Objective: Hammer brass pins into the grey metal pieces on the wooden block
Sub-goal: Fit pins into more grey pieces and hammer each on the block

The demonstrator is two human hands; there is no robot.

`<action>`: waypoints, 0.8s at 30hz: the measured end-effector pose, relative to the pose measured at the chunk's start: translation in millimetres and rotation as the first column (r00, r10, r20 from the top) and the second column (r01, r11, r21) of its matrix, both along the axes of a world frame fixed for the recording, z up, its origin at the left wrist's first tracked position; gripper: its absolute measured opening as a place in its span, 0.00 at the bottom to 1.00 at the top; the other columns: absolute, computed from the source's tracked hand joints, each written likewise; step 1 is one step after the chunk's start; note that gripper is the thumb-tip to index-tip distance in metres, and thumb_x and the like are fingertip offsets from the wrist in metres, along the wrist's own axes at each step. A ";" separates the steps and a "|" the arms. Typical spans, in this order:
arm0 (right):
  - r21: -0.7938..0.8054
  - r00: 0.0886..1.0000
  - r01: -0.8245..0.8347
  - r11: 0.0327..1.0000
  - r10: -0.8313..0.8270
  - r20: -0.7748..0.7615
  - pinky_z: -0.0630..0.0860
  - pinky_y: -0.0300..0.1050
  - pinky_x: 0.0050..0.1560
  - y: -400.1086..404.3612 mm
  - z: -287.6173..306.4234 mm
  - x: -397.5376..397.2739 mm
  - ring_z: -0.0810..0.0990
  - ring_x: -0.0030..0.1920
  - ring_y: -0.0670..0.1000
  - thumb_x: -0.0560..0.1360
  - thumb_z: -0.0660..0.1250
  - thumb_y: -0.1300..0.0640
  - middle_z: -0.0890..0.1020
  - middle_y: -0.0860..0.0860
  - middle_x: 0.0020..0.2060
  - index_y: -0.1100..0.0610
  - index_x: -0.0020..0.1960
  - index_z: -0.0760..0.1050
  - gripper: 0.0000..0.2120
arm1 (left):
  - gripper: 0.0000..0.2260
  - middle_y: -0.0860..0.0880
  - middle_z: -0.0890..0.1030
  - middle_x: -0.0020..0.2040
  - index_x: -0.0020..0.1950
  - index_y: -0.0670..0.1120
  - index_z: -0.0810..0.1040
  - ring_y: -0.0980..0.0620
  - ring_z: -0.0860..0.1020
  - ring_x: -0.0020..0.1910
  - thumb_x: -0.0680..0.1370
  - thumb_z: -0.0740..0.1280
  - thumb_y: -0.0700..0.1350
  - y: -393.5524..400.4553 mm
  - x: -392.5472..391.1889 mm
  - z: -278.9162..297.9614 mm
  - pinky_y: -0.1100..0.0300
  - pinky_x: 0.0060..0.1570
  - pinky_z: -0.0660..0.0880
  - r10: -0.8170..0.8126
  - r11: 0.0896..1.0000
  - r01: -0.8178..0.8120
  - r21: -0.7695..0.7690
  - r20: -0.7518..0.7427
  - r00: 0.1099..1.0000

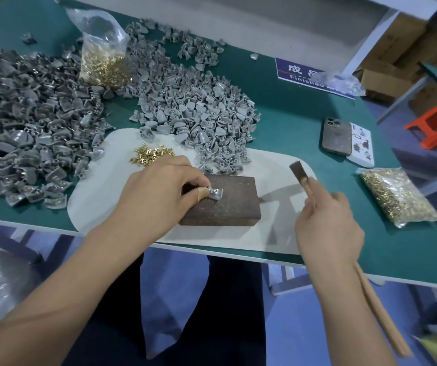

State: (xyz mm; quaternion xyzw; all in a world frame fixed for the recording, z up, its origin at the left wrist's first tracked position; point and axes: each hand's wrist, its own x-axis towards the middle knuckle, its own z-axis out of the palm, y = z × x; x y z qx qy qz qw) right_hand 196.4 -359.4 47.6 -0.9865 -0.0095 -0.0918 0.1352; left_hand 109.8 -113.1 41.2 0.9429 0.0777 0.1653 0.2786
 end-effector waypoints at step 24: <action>0.717 0.655 -0.543 0.436 0.755 0.037 0.73 0.36 0.45 164.5 6.3 -37.8 0.80 0.40 0.41 0.76 0.75 0.60 0.83 0.40 0.37 0.51 0.56 0.86 0.10 | 0.05 0.61 0.84 0.49 0.54 0.55 0.81 0.58 0.81 0.51 0.80 0.69 0.45 61.1 -54.6 -9.0 0.61 0.46 0.77 0.165 0.820 -0.055 -0.570 0.143 0.976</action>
